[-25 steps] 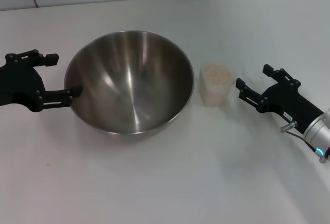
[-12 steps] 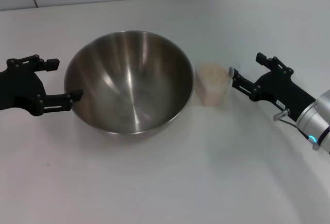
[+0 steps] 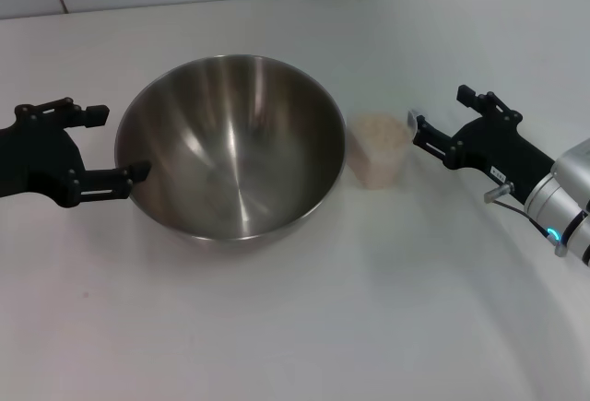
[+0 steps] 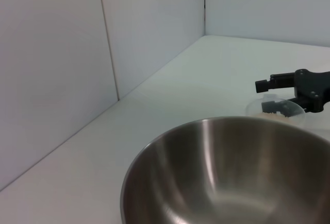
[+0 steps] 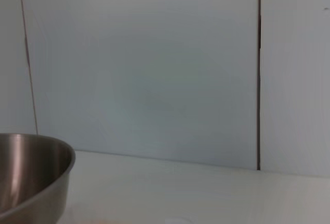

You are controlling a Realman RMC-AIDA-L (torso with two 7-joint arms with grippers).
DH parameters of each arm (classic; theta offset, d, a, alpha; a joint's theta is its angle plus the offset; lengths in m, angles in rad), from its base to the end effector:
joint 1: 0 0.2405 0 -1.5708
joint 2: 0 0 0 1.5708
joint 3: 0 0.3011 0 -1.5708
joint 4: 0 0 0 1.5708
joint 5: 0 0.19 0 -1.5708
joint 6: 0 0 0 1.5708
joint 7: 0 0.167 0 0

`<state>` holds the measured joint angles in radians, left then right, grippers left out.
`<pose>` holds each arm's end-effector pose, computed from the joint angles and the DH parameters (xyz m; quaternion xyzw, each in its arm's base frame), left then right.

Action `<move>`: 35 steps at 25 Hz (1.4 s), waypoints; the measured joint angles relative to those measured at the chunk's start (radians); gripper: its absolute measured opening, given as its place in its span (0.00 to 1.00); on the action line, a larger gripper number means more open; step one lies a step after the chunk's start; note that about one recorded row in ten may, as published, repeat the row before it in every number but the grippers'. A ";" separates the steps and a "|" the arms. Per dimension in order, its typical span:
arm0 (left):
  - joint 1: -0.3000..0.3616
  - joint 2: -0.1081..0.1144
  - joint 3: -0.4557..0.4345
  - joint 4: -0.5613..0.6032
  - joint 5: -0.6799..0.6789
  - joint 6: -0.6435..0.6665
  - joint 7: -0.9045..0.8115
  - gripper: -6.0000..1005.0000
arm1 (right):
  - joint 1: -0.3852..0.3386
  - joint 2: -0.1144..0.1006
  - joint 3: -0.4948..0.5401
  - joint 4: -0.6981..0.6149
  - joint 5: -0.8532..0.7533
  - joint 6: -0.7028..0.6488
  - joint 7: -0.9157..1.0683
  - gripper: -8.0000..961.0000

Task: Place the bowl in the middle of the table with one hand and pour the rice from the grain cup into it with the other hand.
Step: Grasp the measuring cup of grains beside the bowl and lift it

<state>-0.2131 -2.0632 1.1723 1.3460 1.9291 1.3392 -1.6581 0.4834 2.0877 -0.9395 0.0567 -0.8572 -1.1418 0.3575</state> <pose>-0.2704 0.3169 -0.0040 -0.9585 -0.1302 -0.1018 0.2324 0.3536 0.3392 -0.0763 -0.7992 0.2591 0.2513 0.4807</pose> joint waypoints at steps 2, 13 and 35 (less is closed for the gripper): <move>0.000 0.000 0.001 0.000 0.001 0.000 0.000 0.86 | 0.004 0.000 0.003 0.000 0.000 0.000 0.000 0.81; 0.000 0.000 -0.002 -0.001 0.005 0.003 0.000 0.86 | 0.018 0.000 -0.007 -0.002 -0.011 0.005 0.000 0.79; -0.015 0.003 -0.003 0.002 0.027 0.047 -0.004 0.86 | 0.017 0.002 -0.007 -0.003 -0.011 -0.032 -0.011 0.05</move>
<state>-0.2277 -2.0601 1.1694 1.3482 1.9561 1.3862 -1.6620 0.5005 2.0892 -0.9466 0.0536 -0.8681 -1.1735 0.3461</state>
